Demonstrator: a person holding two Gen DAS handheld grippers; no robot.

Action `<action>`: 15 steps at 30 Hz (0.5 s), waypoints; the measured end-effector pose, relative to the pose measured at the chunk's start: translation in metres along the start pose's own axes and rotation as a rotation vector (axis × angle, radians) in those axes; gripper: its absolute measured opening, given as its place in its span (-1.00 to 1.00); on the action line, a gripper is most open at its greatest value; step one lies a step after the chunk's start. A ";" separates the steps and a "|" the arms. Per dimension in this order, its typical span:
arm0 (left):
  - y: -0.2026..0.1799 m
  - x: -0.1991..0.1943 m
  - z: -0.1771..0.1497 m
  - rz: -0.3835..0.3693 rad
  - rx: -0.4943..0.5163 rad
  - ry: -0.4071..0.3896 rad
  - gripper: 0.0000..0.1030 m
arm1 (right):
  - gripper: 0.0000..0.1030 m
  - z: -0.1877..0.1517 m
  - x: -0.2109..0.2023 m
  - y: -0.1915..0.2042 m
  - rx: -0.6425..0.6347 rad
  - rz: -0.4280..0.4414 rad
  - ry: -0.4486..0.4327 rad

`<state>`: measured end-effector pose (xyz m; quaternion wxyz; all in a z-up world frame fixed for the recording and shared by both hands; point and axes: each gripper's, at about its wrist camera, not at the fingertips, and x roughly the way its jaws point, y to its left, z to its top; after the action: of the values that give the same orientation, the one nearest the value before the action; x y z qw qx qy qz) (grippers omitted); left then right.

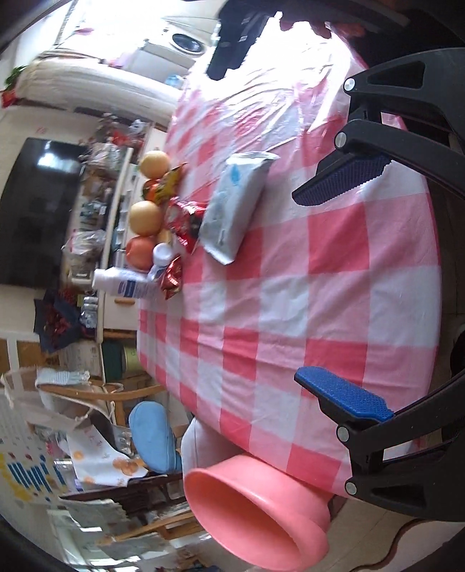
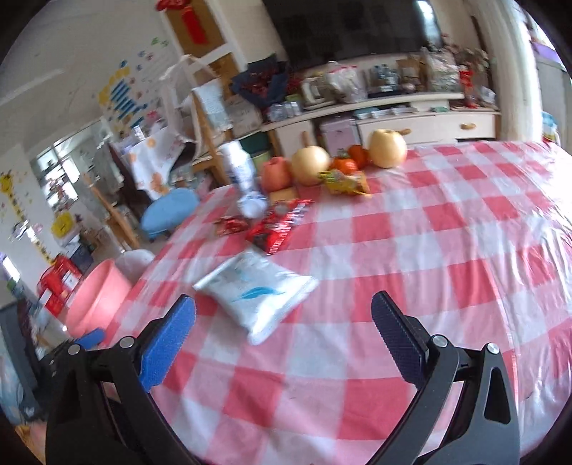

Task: Collect trash
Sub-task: 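Move the left tool to the crumpled white bottle while the right tool moves to the yellow snack bag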

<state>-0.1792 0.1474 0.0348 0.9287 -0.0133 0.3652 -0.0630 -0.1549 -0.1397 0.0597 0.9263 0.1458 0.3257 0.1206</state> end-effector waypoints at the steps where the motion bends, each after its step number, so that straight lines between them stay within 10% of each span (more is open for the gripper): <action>1: -0.003 0.002 0.000 -0.004 0.010 0.005 0.76 | 0.92 0.001 0.001 -0.008 0.022 -0.024 -0.005; 15: -0.024 0.048 0.086 -0.037 -0.069 0.047 0.76 | 0.92 0.026 0.038 -0.057 0.068 -0.077 0.015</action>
<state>-0.0887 0.1156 0.0670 0.9176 -0.0508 0.3884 -0.0679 -0.1019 -0.1856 0.0376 0.9223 0.1636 0.3420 0.0748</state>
